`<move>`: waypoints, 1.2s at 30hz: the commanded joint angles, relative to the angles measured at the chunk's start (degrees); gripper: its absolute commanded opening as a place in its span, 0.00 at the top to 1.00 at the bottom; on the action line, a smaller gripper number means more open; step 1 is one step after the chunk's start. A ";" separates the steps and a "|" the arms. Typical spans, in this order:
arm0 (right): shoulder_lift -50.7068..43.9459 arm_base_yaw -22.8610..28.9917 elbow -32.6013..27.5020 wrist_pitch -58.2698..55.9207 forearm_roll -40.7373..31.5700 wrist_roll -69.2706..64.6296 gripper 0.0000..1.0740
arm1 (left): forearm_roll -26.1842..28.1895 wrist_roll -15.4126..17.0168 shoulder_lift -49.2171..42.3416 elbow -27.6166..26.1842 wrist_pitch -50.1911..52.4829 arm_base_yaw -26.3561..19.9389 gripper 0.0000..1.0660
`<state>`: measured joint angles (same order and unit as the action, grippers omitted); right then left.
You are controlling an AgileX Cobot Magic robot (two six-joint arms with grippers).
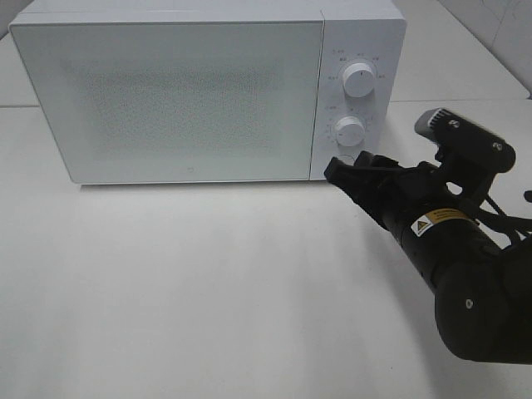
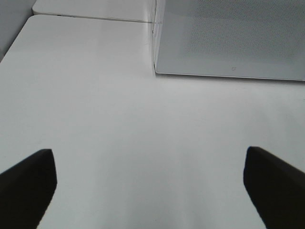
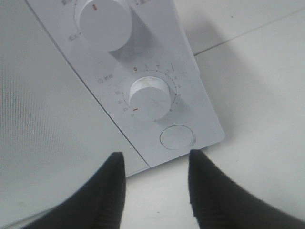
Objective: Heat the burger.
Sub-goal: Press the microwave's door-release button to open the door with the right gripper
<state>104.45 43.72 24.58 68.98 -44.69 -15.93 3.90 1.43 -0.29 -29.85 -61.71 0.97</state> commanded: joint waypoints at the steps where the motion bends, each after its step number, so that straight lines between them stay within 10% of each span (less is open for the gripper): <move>1: -0.23 0.00 0.46 0.06 0.23 -19.14 0.78 | 0.52 0.00 -0.86 0.11 0.52 -0.17 0.06; 10: -0.23 0.00 0.46 0.00 1.32 -51.17 1.00 | 0.52 0.00 -0.86 0.11 0.52 -0.17 0.06; 36: 11.80 -1.72 13.75 -9.17 -4.76 -59.76 1.00 | 0.52 0.00 -0.86 0.11 0.52 -0.17 0.06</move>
<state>116.14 42.40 37.82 60.45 -49.16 -76.38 3.90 1.43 -0.29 -29.85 -61.71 0.97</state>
